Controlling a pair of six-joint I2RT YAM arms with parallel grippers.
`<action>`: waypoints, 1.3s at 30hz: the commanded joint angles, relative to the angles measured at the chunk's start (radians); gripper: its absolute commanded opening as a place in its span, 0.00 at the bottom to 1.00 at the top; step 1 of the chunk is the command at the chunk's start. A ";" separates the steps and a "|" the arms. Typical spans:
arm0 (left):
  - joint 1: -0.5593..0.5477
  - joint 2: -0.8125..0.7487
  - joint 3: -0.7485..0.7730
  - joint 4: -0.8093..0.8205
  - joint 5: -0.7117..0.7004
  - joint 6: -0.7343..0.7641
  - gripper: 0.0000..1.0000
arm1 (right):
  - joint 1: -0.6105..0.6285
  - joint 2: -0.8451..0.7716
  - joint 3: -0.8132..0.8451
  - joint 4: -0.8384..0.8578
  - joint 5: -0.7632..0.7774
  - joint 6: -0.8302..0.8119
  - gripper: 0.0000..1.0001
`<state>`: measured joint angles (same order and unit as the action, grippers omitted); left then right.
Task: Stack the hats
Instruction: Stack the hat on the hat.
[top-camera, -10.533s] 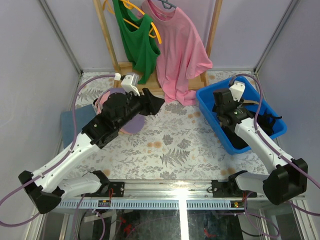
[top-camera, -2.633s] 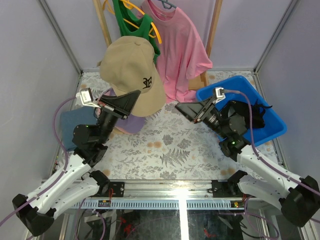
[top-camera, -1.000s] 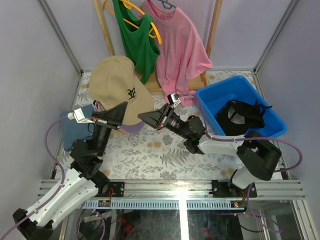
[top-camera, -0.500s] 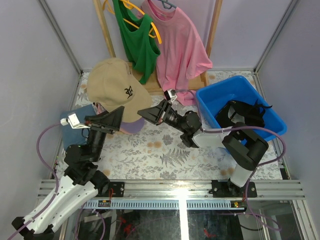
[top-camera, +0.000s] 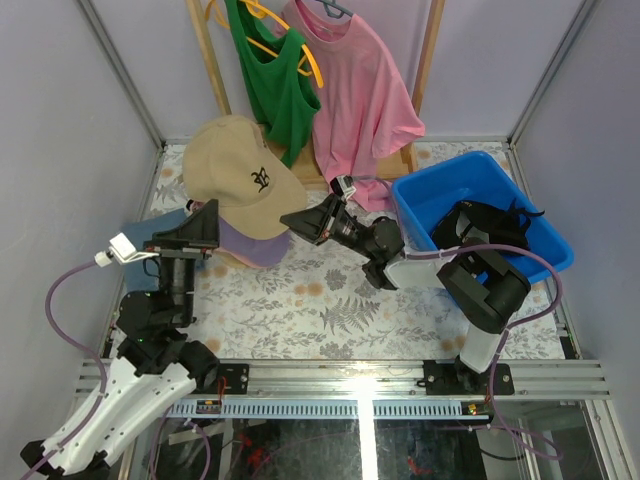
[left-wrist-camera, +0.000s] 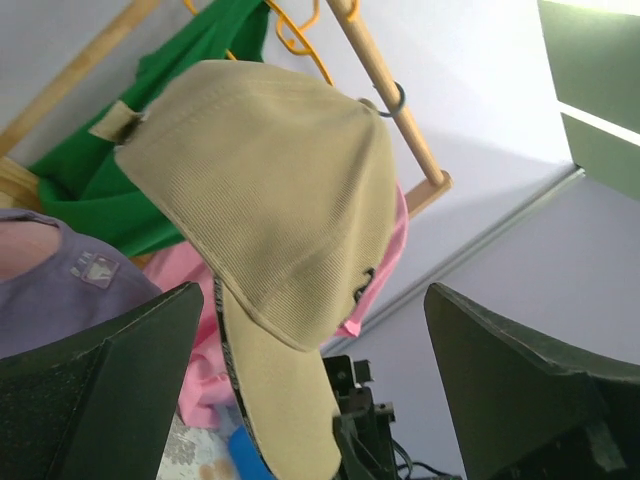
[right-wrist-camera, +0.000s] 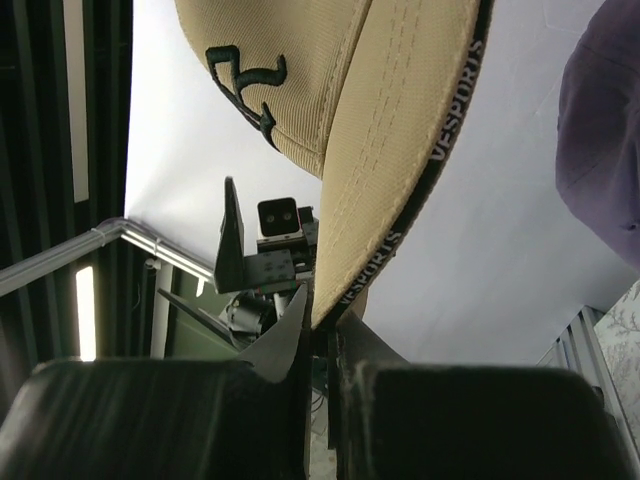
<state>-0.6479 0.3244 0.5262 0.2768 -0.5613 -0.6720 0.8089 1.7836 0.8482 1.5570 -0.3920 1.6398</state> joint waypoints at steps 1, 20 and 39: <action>-0.001 0.033 0.031 0.023 -0.133 0.042 0.94 | -0.005 -0.039 0.015 0.148 -0.045 0.014 0.00; 0.001 0.173 0.203 -0.030 -0.152 0.038 0.97 | -0.019 -0.171 -0.067 0.153 -0.105 0.058 0.00; 0.000 0.236 0.456 -0.260 0.090 -0.224 0.94 | -0.005 -0.350 -0.128 0.155 -0.136 0.117 0.00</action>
<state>-0.6479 0.5415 0.9184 0.0738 -0.5392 -0.8204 0.7959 1.5120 0.7212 1.5635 -0.4919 1.7397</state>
